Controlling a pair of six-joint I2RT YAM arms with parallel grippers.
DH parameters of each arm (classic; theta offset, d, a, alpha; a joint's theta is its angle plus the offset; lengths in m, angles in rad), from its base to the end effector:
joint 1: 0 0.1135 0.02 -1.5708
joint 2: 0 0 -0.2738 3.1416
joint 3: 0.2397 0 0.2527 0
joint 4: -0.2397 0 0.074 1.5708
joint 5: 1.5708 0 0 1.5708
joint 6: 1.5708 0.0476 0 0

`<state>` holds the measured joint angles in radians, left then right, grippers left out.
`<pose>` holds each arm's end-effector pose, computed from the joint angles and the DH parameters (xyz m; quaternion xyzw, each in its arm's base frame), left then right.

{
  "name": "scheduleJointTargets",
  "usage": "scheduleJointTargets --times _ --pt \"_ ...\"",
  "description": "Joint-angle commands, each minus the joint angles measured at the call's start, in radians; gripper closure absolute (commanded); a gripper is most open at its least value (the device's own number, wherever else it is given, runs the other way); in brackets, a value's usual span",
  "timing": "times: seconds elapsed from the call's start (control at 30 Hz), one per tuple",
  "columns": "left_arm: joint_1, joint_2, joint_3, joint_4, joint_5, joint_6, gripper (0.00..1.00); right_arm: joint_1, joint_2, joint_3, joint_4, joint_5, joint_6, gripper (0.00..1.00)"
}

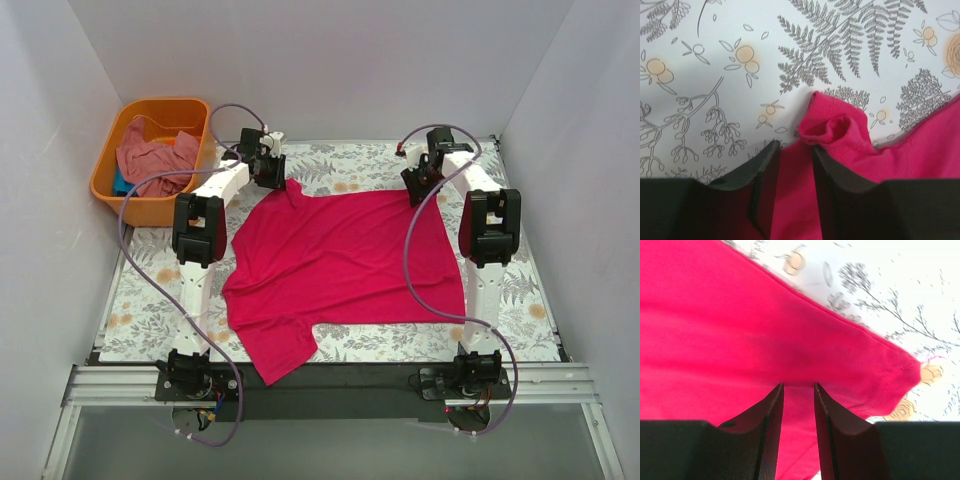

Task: Fold and stack the t-shirts
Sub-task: Flatten the tshirt out

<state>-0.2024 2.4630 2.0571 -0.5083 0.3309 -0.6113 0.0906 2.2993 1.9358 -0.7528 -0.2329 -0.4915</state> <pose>0.5406 -0.1267 0.1493 -0.1376 0.9250 -0.2690 0.2304 0.5028 0.0567 0.1785 -0.3028 0.9195 0.0664 0.2418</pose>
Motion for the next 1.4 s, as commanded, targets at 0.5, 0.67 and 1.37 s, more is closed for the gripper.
scheduleJointTargets --times 0.5,0.67,1.37 --pt "0.074 -0.151 -0.178 0.089 -0.268 0.053 1.00 -0.069 -0.043 -0.159 0.030 0.096 -0.038 0.64" --pt "0.072 -0.167 -0.186 0.100 -0.196 0.062 1.00 -0.069 -0.061 -0.164 0.026 0.090 -0.048 0.64" --pt "0.072 -0.064 0.055 0.012 -0.001 0.096 0.61 -0.063 -0.081 -0.158 0.009 0.061 -0.073 0.63"
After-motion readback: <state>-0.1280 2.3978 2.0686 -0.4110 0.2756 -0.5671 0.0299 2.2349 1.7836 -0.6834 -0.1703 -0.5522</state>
